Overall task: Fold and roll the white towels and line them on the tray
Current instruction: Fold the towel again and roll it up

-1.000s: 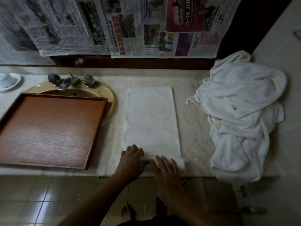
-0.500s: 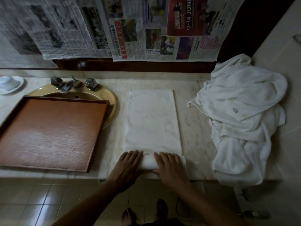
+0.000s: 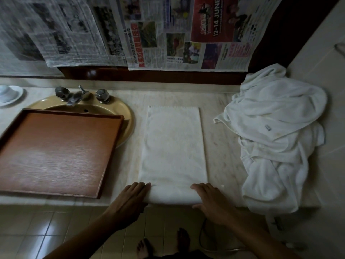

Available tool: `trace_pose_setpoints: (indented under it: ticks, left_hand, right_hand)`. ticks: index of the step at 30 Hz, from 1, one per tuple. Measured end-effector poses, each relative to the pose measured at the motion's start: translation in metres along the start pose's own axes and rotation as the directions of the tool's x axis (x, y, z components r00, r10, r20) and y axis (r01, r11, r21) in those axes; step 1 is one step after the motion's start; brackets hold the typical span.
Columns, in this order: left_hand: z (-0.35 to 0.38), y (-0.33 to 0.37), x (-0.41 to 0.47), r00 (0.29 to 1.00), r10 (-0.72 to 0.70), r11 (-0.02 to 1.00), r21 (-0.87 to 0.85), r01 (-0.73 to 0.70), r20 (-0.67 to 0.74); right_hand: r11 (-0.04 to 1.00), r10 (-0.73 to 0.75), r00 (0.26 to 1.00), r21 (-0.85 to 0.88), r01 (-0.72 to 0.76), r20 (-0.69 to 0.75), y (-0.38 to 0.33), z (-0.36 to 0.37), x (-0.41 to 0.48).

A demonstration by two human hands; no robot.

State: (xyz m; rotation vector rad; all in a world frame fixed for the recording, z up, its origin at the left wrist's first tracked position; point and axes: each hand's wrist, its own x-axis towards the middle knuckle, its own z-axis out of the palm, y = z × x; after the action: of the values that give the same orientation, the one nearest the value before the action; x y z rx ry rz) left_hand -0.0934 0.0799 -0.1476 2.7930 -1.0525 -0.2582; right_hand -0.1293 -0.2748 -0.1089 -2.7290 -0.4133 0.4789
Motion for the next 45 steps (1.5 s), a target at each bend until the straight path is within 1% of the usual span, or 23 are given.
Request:
trace_pose_setpoints:
  ticks: [2,4,7,9,11,14,16,17,18,19,20,21,22,23,25,27,29,30,32,36,38,41,45]
  left_hand:
    - [0.000,0.000,-0.005,1.000,-0.013,1.000,-0.025,0.013,0.006]
    - [-0.004,0.003,-0.009,0.997,-0.070,0.987,-0.145,0.065,-0.026]
    - [-0.015,0.008,-0.009,0.989,-0.148,0.934,-0.330,0.135,-0.017]
    - [-0.022,0.007,-0.004,0.983,-0.182,0.892,-0.421,0.162,-0.009]
    - [-0.026,0.006,0.001,0.978,-0.207,0.849,-0.498,0.177,-0.005]
    - [-0.029,0.003,0.006,0.970,-0.241,0.826,-0.517,0.223,0.033]
    - [-0.032,0.001,0.010,0.960,-0.269,0.812,-0.518,0.269,0.077]
    - [-0.035,0.000,0.012,0.952,-0.286,0.802,-0.516,0.300,0.108]
    - [-0.038,0.000,0.014,0.943,-0.305,0.800,-0.501,0.330,0.134]
    - [-0.041,0.002,0.016,0.934,-0.325,0.814,-0.459,0.356,0.147]
    - [-0.044,0.006,0.017,0.927,-0.349,0.846,-0.381,0.374,0.135]
    - [-0.045,0.013,0.017,0.925,-0.369,0.882,-0.280,0.378,0.085]
    - [-0.045,0.023,0.017,0.928,-0.372,0.911,-0.191,0.365,0.002]
    - [-0.043,0.036,0.017,0.931,-0.358,0.928,-0.142,0.345,-0.075]
    - [-0.033,0.067,0.017,0.937,-0.312,0.946,-0.140,0.292,-0.156]
    - [-0.017,0.097,0.020,0.958,-0.210,0.974,-0.124,0.189,-0.193]
    - [-0.003,0.114,0.026,0.978,-0.129,0.990,-0.072,0.118,-0.167]
    - [0.000,0.116,0.030,0.984,-0.117,0.993,-0.036,0.113,-0.132]
    - [0.001,0.113,0.041,0.986,-0.140,0.990,0.012,0.141,-0.089]
    - [-0.004,0.088,0.060,0.986,-0.139,0.989,0.045,0.144,-0.089]
    - [-0.006,0.068,0.063,0.991,-0.122,0.989,0.081,0.127,-0.057]
    - [-0.014,0.038,0.058,0.997,-0.081,0.989,0.124,0.079,0.016]
    - [-0.020,0.017,0.030,0.998,-0.052,0.998,0.022,0.051,0.023]
  right_hand:
    - [0.989,0.060,0.998,0.138,-0.061,0.009,0.005,-0.001,-0.005]
    - [0.974,0.074,0.997,0.213,-0.074,0.009,0.008,-0.002,-0.007]
    - [0.972,0.096,0.994,0.217,-0.085,-0.043,0.009,-0.002,-0.001]
    - [0.978,0.135,0.989,0.170,-0.124,-0.058,0.007,-0.001,0.003]
    - [0.989,0.139,0.977,0.065,-0.130,-0.165,0.002,0.000,0.004]
    - [0.996,0.031,0.910,-0.061,-0.062,-0.414,-0.023,0.011,-0.001]
    - [0.992,-0.046,0.864,-0.126,-0.020,-0.501,-0.039,0.028,-0.006]
    - [0.987,-0.063,0.865,-0.157,-0.019,-0.499,-0.043,0.036,-0.008]
    - [0.983,-0.055,0.882,-0.182,-0.036,-0.468,-0.045,0.043,-0.009]
    - [0.978,-0.034,0.909,-0.200,-0.055,-0.416,-0.045,0.049,-0.009]
    - [0.976,-0.013,0.931,-0.208,-0.068,-0.366,-0.044,0.051,-0.009]
    - [0.974,0.002,0.943,-0.213,-0.077,-0.333,-0.043,0.053,-0.008]
    - [0.972,0.010,0.949,-0.218,-0.083,-0.316,-0.043,0.053,-0.007]
    - [0.970,0.017,0.950,-0.224,-0.090,-0.310,-0.043,0.052,-0.006]
    - [0.966,0.020,0.950,-0.239,-0.099,-0.313,-0.044,0.050,0.000]
    - [0.964,0.022,0.950,-0.244,-0.103,-0.311,-0.042,0.047,0.006]
    - [0.964,0.038,0.960,-0.241,-0.108,-0.278,-0.040,0.043,0.012]
    - [0.964,0.056,0.966,-0.239,-0.119,-0.253,-0.041,0.041,0.014]
    - [0.963,0.083,0.971,-0.231,-0.136,-0.222,-0.040,0.035,0.021]
    - [0.964,0.093,0.983,-0.232,-0.128,-0.156,-0.038,0.015,0.033]
    - [0.963,0.073,0.990,-0.248,-0.100,-0.117,-0.036,0.006,0.037]
    - [0.958,0.000,0.995,-0.285,-0.029,-0.102,-0.029,0.003,0.035]
    - [0.961,-0.087,0.991,-0.272,0.056,-0.103,-0.017,0.009,0.022]
